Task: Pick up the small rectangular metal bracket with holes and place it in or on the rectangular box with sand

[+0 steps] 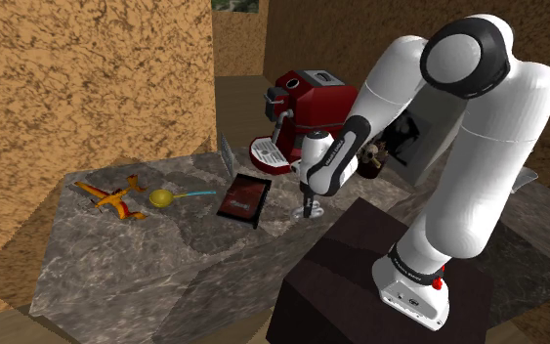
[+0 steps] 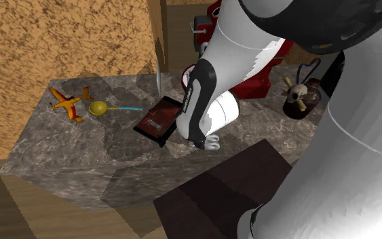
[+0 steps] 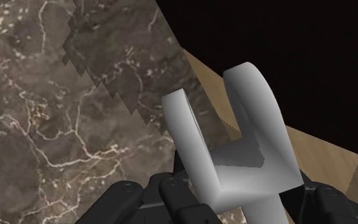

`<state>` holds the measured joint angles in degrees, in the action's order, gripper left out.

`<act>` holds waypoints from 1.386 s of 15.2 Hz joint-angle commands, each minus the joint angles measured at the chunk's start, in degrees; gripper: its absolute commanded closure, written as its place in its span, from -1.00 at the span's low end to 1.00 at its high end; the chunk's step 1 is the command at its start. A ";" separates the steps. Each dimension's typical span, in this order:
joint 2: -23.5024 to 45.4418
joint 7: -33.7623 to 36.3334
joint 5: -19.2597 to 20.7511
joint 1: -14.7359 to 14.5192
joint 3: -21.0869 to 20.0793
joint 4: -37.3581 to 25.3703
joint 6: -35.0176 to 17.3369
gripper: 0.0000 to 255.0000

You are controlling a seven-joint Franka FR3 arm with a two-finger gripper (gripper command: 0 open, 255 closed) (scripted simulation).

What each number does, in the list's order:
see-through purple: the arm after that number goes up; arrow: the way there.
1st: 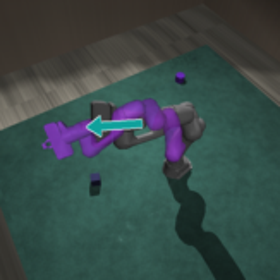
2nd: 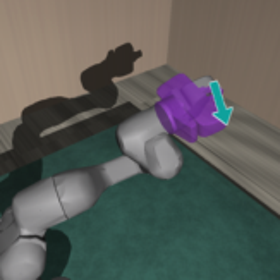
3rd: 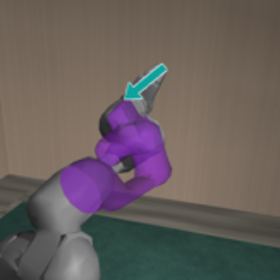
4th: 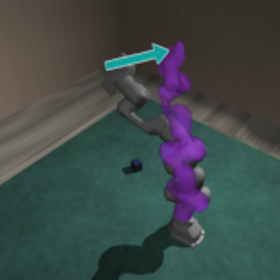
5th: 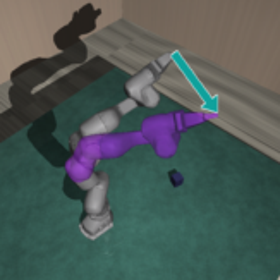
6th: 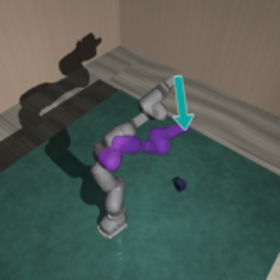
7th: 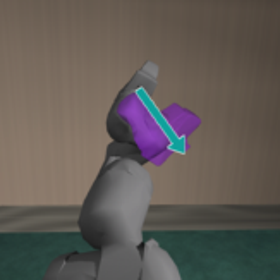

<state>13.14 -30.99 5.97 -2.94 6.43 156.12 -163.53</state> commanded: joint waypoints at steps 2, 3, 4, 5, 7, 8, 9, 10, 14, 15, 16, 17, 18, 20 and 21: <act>-3.12 -0.02 0.15 -0.10 0.13 0.36 2.79 1.00; -4.21 -0.01 0.22 -0.13 0.18 0.52 3.71 1.00; -5.29 0.00 0.30 -0.15 0.22 0.67 4.64 1.00; -6.36 0.00 0.37 -0.17 0.26 0.81 5.58 1.00; -8.49 0.01 0.50 -0.20 0.32 1.03 7.49 1.00; -9.55 0.01 0.56 -0.21 0.34 1.11 8.45 1.00; -10.31 0.01 0.59 -0.21 0.35 1.17 9.16 1.00; -8.81 0.19 -0.08 -0.57 -0.12 -1.06 9.91 1.00; -2.87 1.06 -2.01 -1.75 -1.65 -10.26 13.26 1.00; -1.38 1.30 -2.34 -1.99 -1.96 -12.64 14.18 1.00; 0.10 1.54 -2.63 -2.22 -2.24 -15.06 15.12 1.00; 1.60 1.79 -2.89 -2.43 -2.51 -17.51 16.10 1.00; 3.10 2.03 -3.11 -2.64 -2.75 -20.01 17.11 1.00; 6.14 2.51 -3.49 -3.03 -3.18 -25.13 19.22 1.00; 7.69 2.75 -3.64 -3.21 -3.37 -27.77 20.32 1.00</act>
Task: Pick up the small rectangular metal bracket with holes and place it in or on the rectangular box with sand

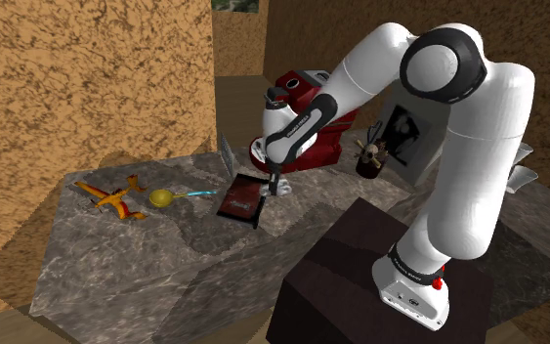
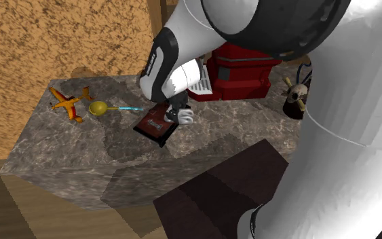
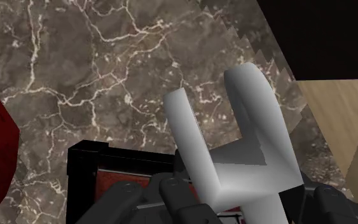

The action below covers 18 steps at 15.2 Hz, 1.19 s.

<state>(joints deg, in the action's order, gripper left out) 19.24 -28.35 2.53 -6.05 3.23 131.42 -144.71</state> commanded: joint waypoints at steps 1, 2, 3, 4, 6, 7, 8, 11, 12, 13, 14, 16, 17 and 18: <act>3.15 0.34 -0.35 -0.28 -0.35 -5.75 2.64 1.00; 4.74 0.57 -0.47 -0.46 -0.51 -8.50 3.80 1.00; 6.36 0.79 -0.59 -0.63 -0.66 -11.31 5.01 1.00; 8.00 1.00 -0.69 -0.79 -0.80 -14.19 6.25 1.00; 11.40 1.41 -0.87 -1.10 -1.04 -20.18 8.86 1.00; 13.17 1.60 -0.95 -1.25 -1.15 -23.32 10.24 1.00; 14.99 1.79 -1.02 -1.40 -1.25 -26.55 11.67 1.00; 16.71 1.87 -1.06 -1.43 -1.29 -27.71 11.11 1.00; 17.29 1.88 -1.06 -1.43 -1.30 -27.79 10.61 1.00; 17.88 1.90 -1.07 -1.42 -1.31 -27.89 10.11 1.00; 18.48 1.91 -1.07 -1.41 -1.31 -28.00 9.63 1.00; 19.69 1.94 -1.08 -1.39 -1.33 -28.25 8.67 1.00; 20.30 1.95 -1.09 -1.39 -1.33 -28.40 8.21 1.00; 20.92 1.96 -1.09 -1.38 -1.34 -28.56 7.75 1.00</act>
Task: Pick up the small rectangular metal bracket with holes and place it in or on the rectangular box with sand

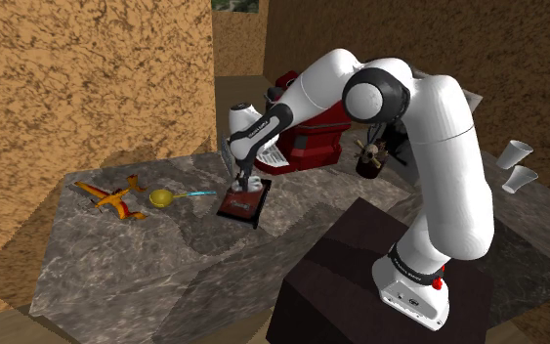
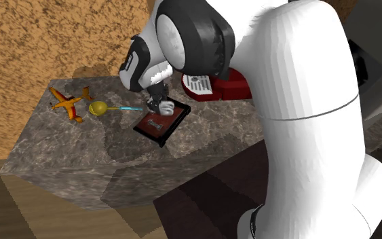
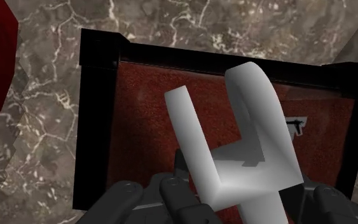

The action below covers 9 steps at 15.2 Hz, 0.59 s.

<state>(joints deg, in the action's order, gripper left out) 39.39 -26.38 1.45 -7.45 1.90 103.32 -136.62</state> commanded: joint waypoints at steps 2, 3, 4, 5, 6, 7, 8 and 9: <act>2.04 0.01 -0.02 0.05 -0.02 -0.82 -1.25 1.00; 2.66 0.03 -0.03 0.05 -0.03 -0.99 -1.70 1.00; 3.49 0.04 -0.04 0.07 -0.04 -1.29 -2.24 1.00; 3.48 0.04 -0.04 0.07 -0.04 -1.28 -2.24 1.00; 3.49 0.04 -0.04 0.07 -0.04 -1.29 -2.24 1.00; 3.49 0.04 -0.04 0.07 -0.04 -1.29 -2.24 1.00; 3.49 0.04 -0.04 0.07 -0.04 -1.29 -2.24 1.00; 3.49 0.04 -0.04 0.07 -0.04 -1.29 -2.24 1.00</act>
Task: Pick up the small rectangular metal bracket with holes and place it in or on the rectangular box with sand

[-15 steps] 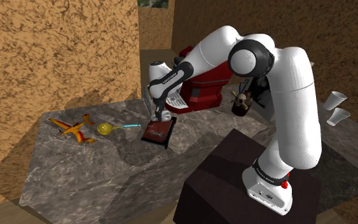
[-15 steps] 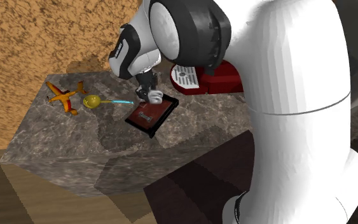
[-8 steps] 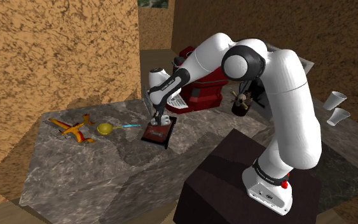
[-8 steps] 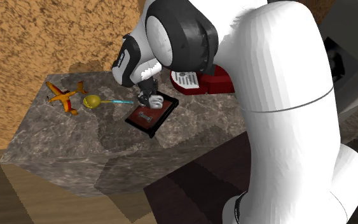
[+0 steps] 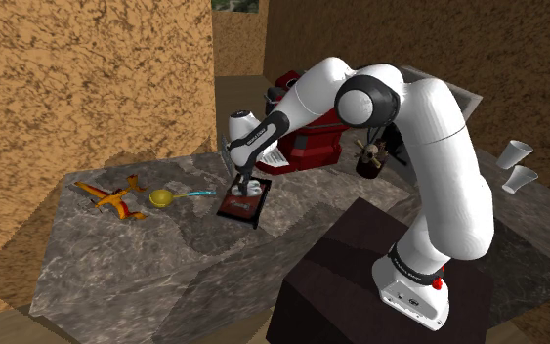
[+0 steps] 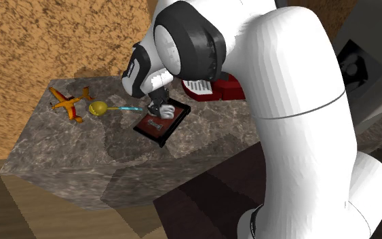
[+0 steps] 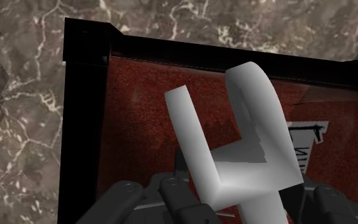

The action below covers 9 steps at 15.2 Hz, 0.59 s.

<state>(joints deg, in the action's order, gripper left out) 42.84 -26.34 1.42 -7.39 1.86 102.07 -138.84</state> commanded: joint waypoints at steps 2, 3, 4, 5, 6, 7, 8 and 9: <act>0.03 0.01 0.00 0.00 0.00 -0.04 -0.02 1.00; 0.03 0.00 0.00 0.00 0.00 -0.03 -0.02 -1.00; 0.03 0.01 0.00 0.00 0.00 -0.03 -0.02 -1.00; 0.03 0.01 0.00 0.00 0.00 -0.03 -0.02 -1.00; 0.03 0.01 0.00 0.00 0.00 -0.03 -0.02 -1.00; 0.03 0.01 0.00 0.00 0.00 -0.03 -0.02 -1.00; 0.03 0.01 0.00 0.00 0.00 -0.03 -0.02 -1.00; -1.38 0.01 0.01 -0.06 0.01 0.11 1.24 -1.00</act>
<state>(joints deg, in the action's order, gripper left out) 42.27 -26.35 1.43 -7.39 1.87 102.11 -138.31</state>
